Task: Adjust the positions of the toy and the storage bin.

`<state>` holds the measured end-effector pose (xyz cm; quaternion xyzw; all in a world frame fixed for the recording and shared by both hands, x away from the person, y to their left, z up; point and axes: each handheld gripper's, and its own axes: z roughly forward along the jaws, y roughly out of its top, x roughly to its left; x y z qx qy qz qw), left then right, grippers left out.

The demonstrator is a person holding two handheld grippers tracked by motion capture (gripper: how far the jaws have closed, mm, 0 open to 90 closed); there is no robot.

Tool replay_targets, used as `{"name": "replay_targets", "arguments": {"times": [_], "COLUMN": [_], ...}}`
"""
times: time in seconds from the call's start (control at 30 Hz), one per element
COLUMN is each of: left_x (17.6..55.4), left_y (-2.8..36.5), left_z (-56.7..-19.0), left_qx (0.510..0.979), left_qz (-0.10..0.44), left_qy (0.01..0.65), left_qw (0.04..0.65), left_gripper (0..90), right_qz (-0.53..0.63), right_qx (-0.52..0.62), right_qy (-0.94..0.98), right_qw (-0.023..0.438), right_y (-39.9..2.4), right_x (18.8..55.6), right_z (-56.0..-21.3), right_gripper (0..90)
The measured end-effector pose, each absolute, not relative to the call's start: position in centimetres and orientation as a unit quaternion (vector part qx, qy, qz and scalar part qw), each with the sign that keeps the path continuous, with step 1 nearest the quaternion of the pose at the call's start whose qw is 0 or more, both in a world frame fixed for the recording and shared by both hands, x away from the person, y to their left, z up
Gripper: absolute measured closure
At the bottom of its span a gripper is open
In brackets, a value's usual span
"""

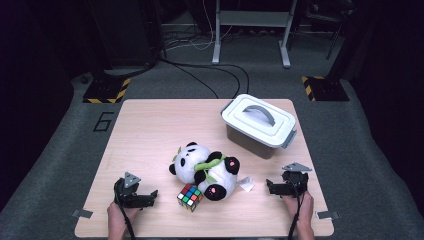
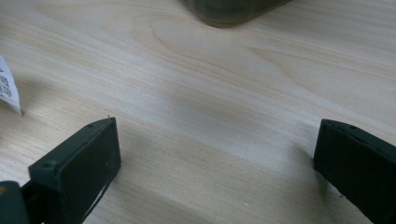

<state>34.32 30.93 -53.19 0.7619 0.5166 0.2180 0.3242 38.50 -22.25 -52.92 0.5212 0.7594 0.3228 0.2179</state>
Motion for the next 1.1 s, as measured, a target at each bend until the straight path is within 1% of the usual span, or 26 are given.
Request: {"name": "replay_targets", "arguments": {"times": [0.5, 0.63, 0.8, 1.1], "left_x": [34.3, 34.1, 33.1, 31.8], "left_y": [30.8, 30.7, 29.9, 29.0], "left_z": [-53.0, -52.8, -52.1, -51.5], "left_qx": [0.760, 0.767, 0.767, 0.766], "left_qz": [0.219, 0.214, 0.203, 0.197], "left_qy": [0.523, 0.519, 0.508, 0.500], "left_qw": [0.316, 0.311, 0.336, 0.353], "left_gripper": [0.0, 0.0, 0.0, 0.0], "right_qz": [0.322, 0.322, 0.322, 0.321], "right_qx": [0.519, 0.520, 0.519, 0.520], "right_qy": [0.761, 0.760, 0.760, 0.760], "right_qw": [0.220, 0.219, 0.219, 0.222], "right_y": [-22.3, -22.3, -22.3, -22.2], "right_x": [38.5, 38.5, 38.6, 38.5], "right_z": [-52.9, -52.9, -52.9, -52.9], "right_gripper": [0.4, 0.5, 0.5, 0.9]}}
